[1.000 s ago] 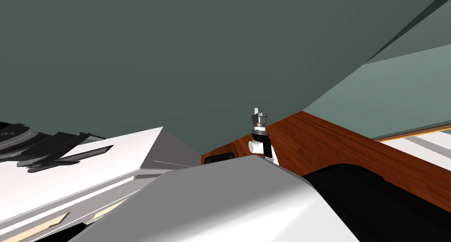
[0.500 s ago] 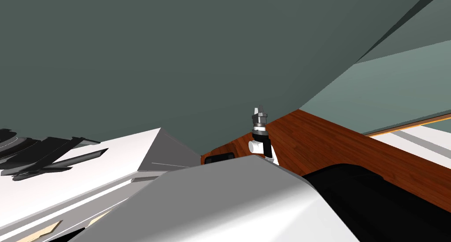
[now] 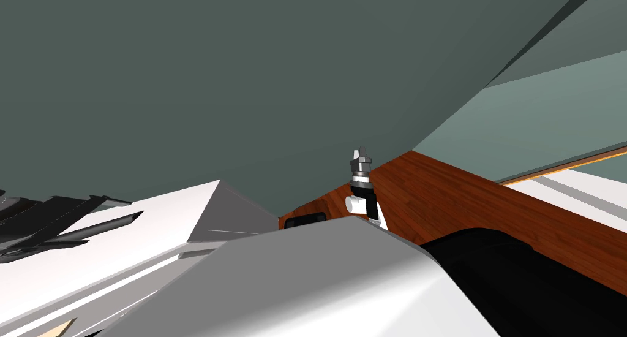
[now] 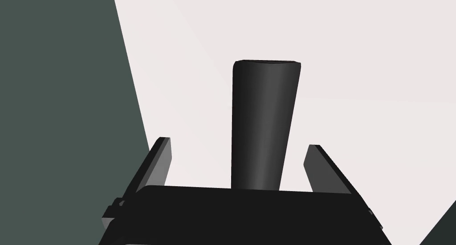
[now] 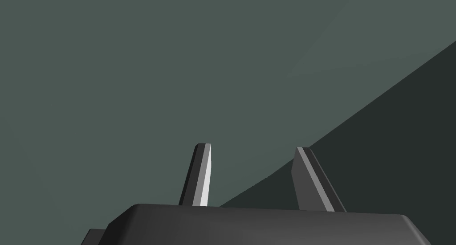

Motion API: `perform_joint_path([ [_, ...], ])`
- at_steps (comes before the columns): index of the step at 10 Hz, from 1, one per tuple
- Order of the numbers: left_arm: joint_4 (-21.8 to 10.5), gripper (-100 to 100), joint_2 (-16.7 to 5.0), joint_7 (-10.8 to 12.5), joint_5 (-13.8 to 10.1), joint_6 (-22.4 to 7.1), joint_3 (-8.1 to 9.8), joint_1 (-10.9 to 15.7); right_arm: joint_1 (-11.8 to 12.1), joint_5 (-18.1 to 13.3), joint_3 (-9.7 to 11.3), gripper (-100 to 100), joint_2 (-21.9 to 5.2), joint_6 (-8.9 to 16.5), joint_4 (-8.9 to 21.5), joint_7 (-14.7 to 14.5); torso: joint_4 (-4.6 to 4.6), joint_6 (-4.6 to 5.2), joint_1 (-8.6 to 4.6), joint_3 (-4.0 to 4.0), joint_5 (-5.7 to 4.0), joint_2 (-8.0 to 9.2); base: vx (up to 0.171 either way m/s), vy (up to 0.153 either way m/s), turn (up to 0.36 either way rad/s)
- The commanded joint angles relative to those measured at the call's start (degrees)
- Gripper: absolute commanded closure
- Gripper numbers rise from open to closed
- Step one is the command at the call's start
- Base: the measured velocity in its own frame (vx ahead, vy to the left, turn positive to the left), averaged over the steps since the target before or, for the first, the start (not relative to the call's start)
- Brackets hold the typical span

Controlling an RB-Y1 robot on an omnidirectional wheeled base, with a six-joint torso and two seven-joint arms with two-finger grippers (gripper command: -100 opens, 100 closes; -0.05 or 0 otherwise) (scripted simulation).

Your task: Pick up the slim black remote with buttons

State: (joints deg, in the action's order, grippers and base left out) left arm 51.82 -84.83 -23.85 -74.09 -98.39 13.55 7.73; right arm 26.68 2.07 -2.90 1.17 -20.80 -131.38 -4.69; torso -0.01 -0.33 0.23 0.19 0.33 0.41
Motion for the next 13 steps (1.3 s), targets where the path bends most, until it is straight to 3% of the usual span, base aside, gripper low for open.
perform_joint_path([
  [1,0.53,-100,0.12,0.20,-0.27,0.18,0.42,-1.74,0.00,0.00,0.00,0,0.00,0.00,0.00,0.00,0.00,0.00,0.00,0.00,0.00,0.00,-0.002,0.000,0.015],
  [2,2.96,-100,-1.39,1.82,-3.00,1.04,2.36,-3.62,0.00,0.00,0.00,0,0.00,0.00,0.00,0.00,0.00,0.01,-0.02,-0.01,-0.01,-0.01,-0.010,0.001,-0.163],
  [4,3.15,-100,-1.39,1.82,-3.70,1.04,2.36,-6.71,0.00,0.00,0.00,0,0.00,0.00,0.00,0.00,0.00,0.01,-0.02,0.00,-0.01,-0.01,-0.006,0.009,-0.038],
  [6,3.15,-100,-1.39,1.82,-3.70,1.04,2.36,-7.50,0.00,0.00,0.00,0,0.00,0.00,0.00,0.00,0.00,0.00,-0.01,-0.01,-0.01,-0.02,0.000,0.000,0.010],
  [7,5.77,-100,-2.90,3.43,-6.49,1.91,4.30,-9.76,0.00,0.00,0.00,0,0.00,0.00,0.00,0.00,0.00,0.01,-0.03,-0.01,-0.01,-0.02,-0.007,0.004,-0.158],
  [9,5.77,-100,-2.90,3.43,-7.13,1.91,4.30,-12.72,0.00,0.00,0.00,0,0.00,0.00,0.00,0.00,0.00,0.05,-0.02,-0.01,-0.01,-0.02,-0.008,0.009,-0.041],
  [11,5.52,-100,-2.92,3.27,-7.07,1.92,4.21,-12.62,0.00,0.00,0.00,0,0.00,0.00,0.00,0.00,-0.01,0.04,-0.03,-0.03,-0.01,-0.05,0.000,0.000,0.008],
  [12,5.50,100,-2.92,3.25,-7.08,1.92,4.20,-12.69,0.00,0.00,0.00,0,0.00,0.00,0.00,0.00,-0.01,0.05,-0.04,-0.04,-0.02,-0.06,0.000,0.000,0.000],
  [13,5.50,100,-2.92,3.25,-7.07,1.91,4.20,-12.69,0.00,0.00,0.00,0,0.00,0.00,0.00,0.00,-0.02,0.06,-0.04,-0.04,-0.01,-0.08,-0.003,0.000,0.015],
])
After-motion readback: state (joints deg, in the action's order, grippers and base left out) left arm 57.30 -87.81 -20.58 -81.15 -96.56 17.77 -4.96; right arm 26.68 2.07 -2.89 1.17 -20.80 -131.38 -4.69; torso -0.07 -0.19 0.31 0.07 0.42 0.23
